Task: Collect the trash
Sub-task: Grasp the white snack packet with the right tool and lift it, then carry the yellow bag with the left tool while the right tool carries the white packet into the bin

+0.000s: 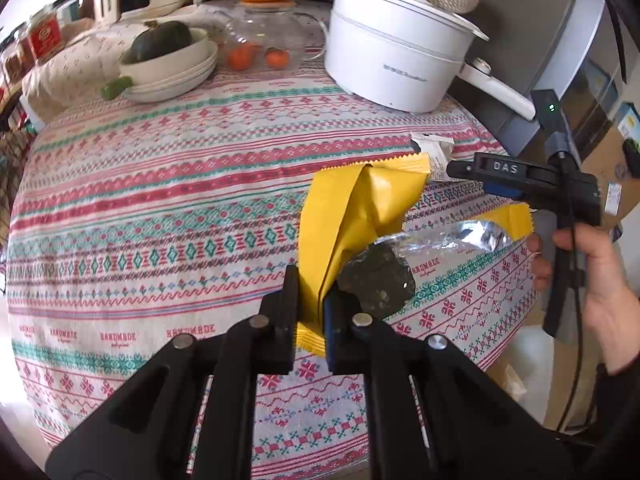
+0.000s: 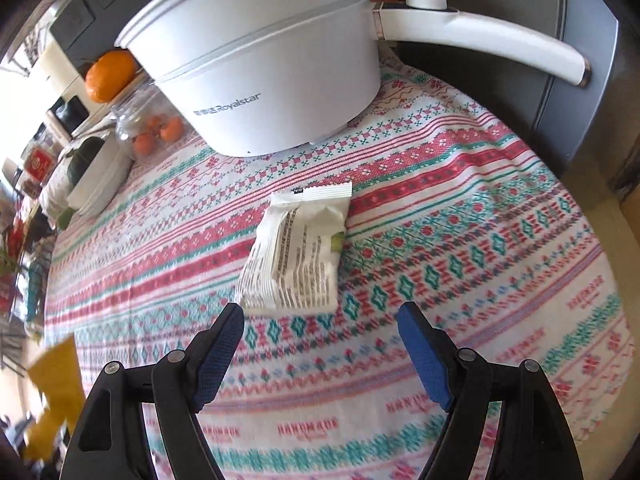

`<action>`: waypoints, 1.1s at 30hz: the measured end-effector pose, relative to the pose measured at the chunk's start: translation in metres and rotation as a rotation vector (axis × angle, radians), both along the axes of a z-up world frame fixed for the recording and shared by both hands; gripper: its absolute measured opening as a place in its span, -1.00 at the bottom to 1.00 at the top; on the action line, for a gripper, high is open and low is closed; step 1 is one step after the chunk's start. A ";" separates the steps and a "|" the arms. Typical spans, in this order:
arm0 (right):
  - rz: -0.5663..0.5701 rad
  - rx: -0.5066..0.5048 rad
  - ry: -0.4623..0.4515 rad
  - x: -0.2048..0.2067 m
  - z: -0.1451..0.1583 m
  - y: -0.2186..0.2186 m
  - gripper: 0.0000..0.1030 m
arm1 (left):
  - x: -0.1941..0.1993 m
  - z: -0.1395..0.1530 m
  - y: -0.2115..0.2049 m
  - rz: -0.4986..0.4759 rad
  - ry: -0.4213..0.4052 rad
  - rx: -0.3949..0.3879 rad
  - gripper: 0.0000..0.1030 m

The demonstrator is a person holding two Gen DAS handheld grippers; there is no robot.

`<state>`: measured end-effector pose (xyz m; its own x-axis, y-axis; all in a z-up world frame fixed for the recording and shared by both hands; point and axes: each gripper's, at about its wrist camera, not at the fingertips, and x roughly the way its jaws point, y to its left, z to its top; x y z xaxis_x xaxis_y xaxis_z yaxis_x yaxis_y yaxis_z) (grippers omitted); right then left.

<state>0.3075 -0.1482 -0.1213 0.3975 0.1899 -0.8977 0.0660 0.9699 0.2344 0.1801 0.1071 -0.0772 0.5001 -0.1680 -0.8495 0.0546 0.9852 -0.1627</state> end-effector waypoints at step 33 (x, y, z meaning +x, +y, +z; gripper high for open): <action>0.136 -0.071 -0.136 -0.096 0.069 -0.029 -0.61 | -0.047 0.027 -0.054 -0.059 -0.028 -0.049 -0.77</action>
